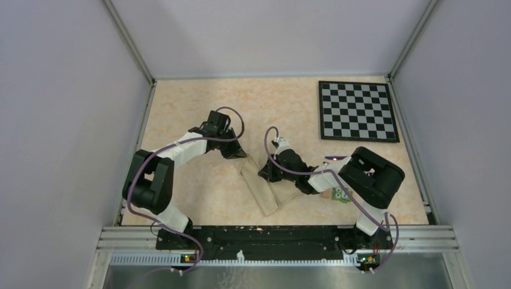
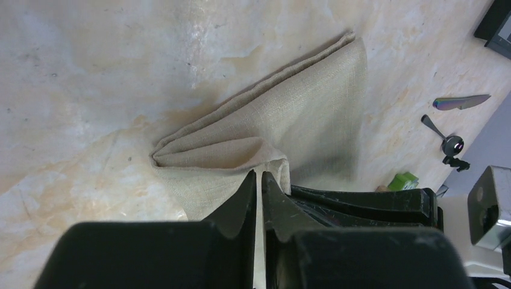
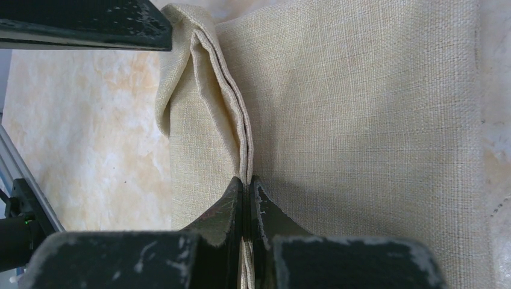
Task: Fold the napkin into a case and place the utensils inside
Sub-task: Fold the lower triangle-folded napkin at the center of the board, then smooth out the 2/3-rectangle-folded napkin at the center of the board.
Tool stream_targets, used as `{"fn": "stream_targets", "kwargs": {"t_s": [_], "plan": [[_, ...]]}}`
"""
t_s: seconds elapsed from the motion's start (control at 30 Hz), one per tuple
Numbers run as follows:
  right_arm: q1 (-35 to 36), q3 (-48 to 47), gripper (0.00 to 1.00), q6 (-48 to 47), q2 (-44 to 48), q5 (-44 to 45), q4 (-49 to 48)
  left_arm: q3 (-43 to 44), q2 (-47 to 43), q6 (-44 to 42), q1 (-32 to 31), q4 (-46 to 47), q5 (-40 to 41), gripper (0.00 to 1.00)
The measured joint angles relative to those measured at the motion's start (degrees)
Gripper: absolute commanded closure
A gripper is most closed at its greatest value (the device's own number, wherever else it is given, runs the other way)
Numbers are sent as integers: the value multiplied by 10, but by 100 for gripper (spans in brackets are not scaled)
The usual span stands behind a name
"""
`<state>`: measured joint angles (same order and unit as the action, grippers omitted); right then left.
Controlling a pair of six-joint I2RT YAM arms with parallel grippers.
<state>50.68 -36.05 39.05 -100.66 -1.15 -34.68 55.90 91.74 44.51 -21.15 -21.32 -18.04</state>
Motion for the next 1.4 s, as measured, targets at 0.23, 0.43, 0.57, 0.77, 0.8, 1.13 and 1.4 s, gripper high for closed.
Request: {"fn": "stream_targets", "kwargs": {"t_s": [0.23, 0.43, 0.57, 0.77, 0.8, 1.13, 1.4], "plan": [[-2, 0, 100, 1, 0, -3, 0, -10, 34, 3, 0, 33, -20, 94], [-2, -1, 91, 0, 0, -4, 3, -11, 74, 3, 0, 59, -27, 96], [-3, -18, 58, -3, 7, -10, 43, -16, 87, 3, 0, 73, -33, 99], [-8, -53, 37, -70, 82, -17, 184, -23, 90, 0, 2, 94, -48, 100], [-10, -57, 37, -83, 93, -37, 194, -26, 90, 0, 2, 100, -52, 100], [-17, -157, 37, -110, -36, -319, 114, -35, 90, -2, 5, 117, -62, 100], [-17, -184, 41, -115, -121, -399, 97, -35, 94, -3, 8, 120, -70, 100]]}}
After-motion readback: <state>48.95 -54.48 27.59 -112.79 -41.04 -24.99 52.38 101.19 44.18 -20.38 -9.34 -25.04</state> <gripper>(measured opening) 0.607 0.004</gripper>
